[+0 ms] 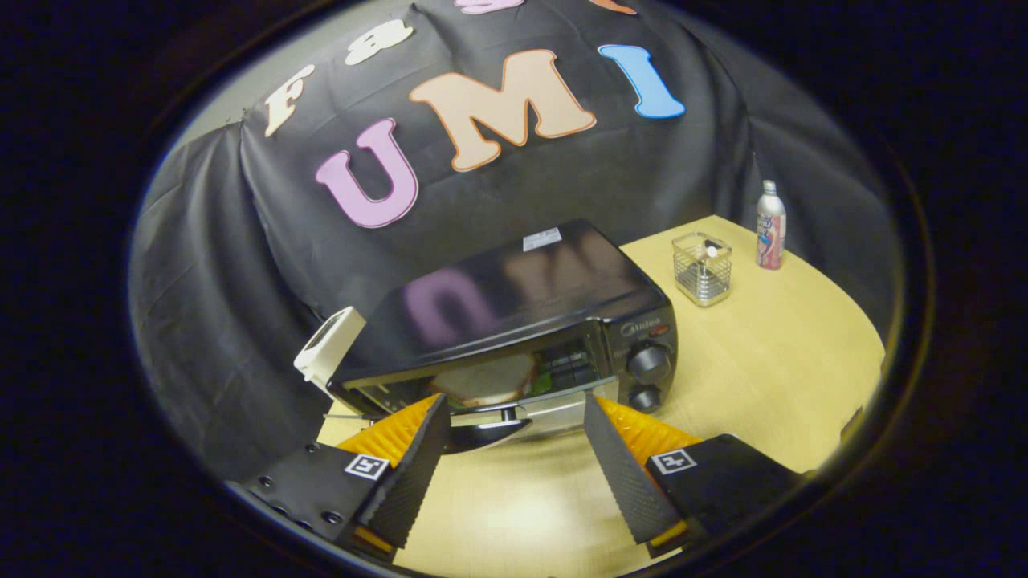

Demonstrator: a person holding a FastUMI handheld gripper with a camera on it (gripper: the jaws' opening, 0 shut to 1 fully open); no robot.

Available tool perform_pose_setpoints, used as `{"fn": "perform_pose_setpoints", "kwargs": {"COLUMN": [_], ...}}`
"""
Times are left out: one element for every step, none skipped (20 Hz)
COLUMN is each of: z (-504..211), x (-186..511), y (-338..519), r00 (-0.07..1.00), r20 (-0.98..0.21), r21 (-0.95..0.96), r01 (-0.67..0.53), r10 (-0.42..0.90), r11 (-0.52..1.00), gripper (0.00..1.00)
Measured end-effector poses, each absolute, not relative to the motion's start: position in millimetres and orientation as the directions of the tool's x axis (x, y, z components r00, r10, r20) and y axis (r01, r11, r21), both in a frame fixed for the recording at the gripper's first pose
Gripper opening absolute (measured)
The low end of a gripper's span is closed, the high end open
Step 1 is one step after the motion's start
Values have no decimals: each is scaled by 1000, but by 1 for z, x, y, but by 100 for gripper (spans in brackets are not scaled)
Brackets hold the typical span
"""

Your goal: Open the toaster oven, put the food inside, and close the toaster oven door.

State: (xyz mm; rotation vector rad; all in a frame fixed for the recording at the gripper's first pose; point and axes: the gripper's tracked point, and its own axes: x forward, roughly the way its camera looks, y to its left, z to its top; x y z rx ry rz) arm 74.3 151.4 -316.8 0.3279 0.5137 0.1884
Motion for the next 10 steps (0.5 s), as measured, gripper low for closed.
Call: {"fn": "perform_pose_setpoints", "kwargs": {"z": [-315, -313, -312, -310, -310, -309, -308, -309, -306, -301], "x": [81, 86, 92, 95, 98, 102, 106, 106, 104, 103], "y": [153, 153, 154, 155, 154, 154, 155, 156, 156, 155], "r00": [863, 871, 878, 883, 888, 893, 894, 895, 895, 901], "r20": [-437, -425, -415, -408, -400, -393, -394, -392, -392, -380], "r21": [354, 353, 344, 334, 325, 318, 311, 306, 297, 285], "r01": [-93, -91, -91, -93, -94, -93, -90, -91, -96, -99], "r10": [252, 246, 239, 233, 227, 221, 215, 212, 213, 207], "r11": [930, 931, 934, 938, 941, 943, 946, 948, 950, 954], "gripper": [100, 100, 100, 100, 100, 100, 100, 100, 100, 100]}}
